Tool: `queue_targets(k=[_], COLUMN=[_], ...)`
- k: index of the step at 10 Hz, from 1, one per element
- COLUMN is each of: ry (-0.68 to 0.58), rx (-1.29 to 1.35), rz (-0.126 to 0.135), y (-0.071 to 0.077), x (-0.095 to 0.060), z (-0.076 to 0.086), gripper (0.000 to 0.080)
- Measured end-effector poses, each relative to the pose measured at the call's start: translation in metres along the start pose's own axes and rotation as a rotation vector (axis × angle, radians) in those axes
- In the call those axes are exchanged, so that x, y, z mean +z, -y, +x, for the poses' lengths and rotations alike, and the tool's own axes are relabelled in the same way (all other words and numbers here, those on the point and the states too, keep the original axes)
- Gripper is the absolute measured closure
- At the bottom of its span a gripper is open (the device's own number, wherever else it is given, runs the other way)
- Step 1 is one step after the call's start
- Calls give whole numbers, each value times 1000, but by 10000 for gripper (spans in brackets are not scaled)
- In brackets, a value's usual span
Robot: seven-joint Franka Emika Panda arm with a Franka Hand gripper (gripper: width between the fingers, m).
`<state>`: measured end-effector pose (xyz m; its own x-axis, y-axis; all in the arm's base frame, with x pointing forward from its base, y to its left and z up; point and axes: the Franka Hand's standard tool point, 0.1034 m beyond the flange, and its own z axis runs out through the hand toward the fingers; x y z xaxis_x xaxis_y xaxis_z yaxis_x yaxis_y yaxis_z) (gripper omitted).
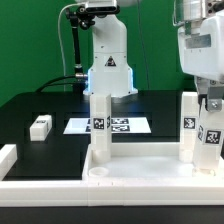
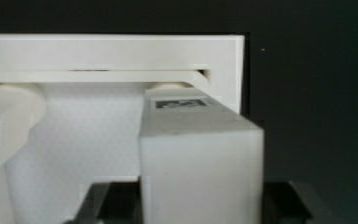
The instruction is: Assemble desk
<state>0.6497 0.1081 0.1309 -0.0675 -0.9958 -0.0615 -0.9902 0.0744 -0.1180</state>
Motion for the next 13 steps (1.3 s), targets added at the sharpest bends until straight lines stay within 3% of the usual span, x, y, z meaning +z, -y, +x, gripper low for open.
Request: queue_targets(k=[1,2,3,4,5,6,7,11,12,13], ry=[-1,-1,-1,-3,-10,-32,-40,-63,-77,-67], rx=[13,7,6,-101,-259,-427,-490,-819,-1009,-1178], rz=[1,1,1,13,45,93,112,96,85,56], y=[0,0,0,2,7,10,5,4,7,5], x=[1,1,1,1,0,4,8,9,8,12], z=[0,0,0,2,7,11,7,7,2,-4], gripper=[508,293,194,164,164,152,152,150,150,150])
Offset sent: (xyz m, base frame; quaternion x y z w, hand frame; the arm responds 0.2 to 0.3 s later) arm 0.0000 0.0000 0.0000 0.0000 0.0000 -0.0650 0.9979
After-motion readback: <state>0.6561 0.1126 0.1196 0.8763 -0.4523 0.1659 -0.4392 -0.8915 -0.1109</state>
